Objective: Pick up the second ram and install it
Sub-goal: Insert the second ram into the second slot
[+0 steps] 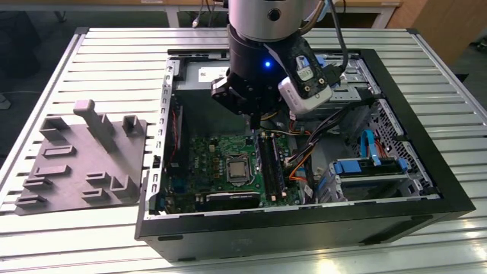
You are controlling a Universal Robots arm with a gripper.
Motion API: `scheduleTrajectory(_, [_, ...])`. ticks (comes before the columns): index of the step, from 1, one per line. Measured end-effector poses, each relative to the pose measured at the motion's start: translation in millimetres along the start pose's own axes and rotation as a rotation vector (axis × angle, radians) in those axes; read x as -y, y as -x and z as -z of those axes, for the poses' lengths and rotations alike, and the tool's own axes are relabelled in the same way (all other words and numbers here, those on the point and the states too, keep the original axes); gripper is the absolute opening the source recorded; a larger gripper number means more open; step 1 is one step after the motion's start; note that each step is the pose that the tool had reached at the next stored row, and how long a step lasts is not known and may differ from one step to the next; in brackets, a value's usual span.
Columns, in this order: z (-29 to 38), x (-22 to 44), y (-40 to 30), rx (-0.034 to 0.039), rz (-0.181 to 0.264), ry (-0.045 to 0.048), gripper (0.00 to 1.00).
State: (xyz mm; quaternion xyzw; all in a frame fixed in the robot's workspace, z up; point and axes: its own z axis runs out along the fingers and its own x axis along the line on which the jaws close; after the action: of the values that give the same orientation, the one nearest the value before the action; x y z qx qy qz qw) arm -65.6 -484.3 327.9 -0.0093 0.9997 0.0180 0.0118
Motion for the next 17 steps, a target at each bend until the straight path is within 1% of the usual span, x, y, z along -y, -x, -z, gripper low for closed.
scheduleTrajectory(4, [-0.8,0.0,0.0,0.0,0.0,0.0,0.12])
scheduleTrajectory(6, [-2.9,0.1,-0.1,0.0,0.0,0.0003,0.12])
scheduleTrajectory(17, [-5.6,0.2,-0.2,0.0,0.0,0.0003,0.12])
